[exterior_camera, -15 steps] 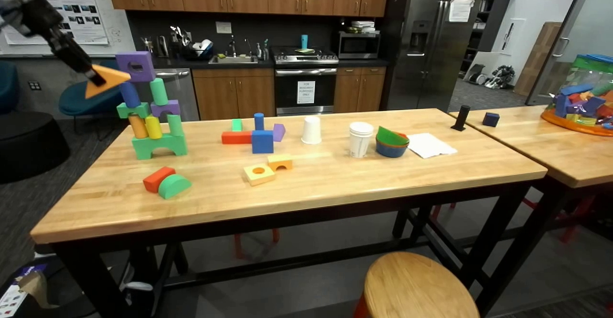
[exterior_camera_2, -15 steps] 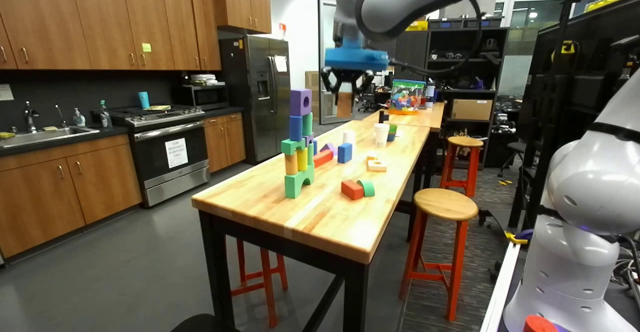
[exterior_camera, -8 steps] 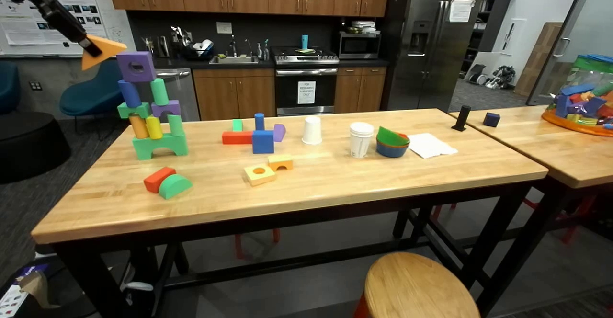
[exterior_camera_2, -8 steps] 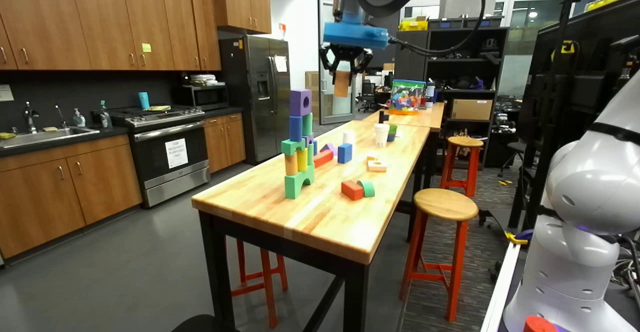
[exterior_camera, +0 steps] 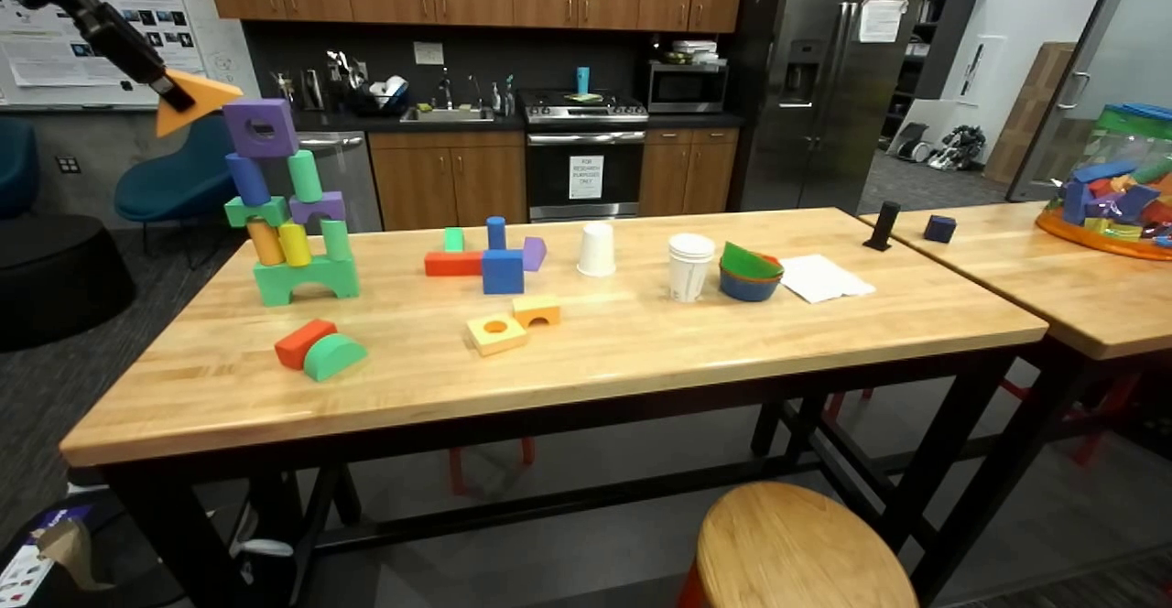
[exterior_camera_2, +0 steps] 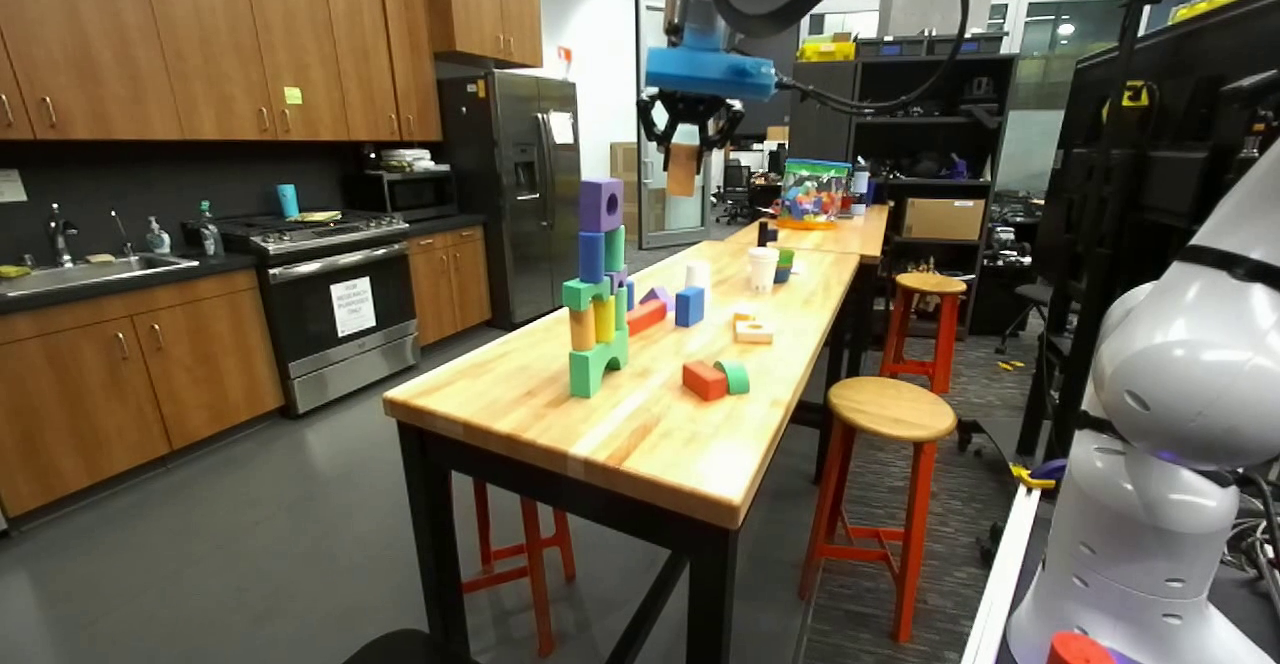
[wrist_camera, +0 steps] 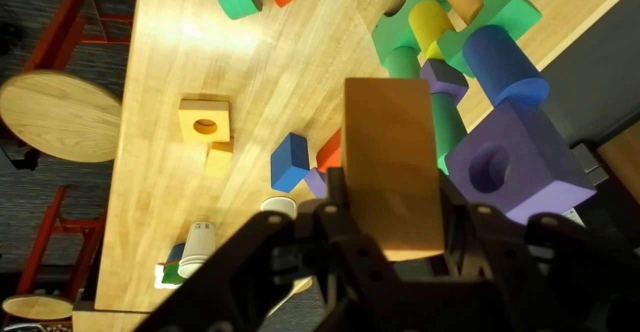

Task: Put the triangular block on top of the stack

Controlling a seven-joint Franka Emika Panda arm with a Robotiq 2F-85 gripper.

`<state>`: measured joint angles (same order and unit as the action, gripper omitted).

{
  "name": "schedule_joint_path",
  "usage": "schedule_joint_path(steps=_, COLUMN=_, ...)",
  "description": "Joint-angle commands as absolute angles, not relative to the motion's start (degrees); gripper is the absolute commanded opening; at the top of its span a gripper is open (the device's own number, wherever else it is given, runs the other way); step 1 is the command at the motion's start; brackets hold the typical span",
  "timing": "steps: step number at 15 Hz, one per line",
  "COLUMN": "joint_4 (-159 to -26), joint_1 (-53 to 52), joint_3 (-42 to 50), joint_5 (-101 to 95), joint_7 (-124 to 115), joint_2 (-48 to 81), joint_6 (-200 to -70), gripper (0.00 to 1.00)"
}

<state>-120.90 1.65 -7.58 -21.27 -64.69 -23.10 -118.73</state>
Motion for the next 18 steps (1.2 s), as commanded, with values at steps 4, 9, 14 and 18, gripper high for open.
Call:
schedule_joint_path(steps=4, joint_4=-115.9, joint_1=-0.2, joint_3=-5.3, joint_5=-4.5, joint_7=-59.8, joint_2=-16.8, joint_6=-118.5, gripper=0.16)
schedule_joint_path(steps=9, joint_4=-114.1, joint_1=0.9, joint_3=-4.7, joint_5=3.1, joint_7=-58.8, joint_2=-15.5, joint_6=-116.2, gripper=0.41)
schedule_joint_path(steps=14, joint_4=-110.8, joint_1=0.8, joint_3=-3.8, joint_5=4.7, joint_7=-58.7, joint_2=-13.7, joint_6=-114.2, gripper=0.41)
schedule_joint_path(steps=18, joint_4=-111.3, joint_1=0.9, joint_3=-3.8, joint_5=5.1, joint_7=-59.3, joint_2=-13.8, joint_6=-114.5, gripper=0.16)
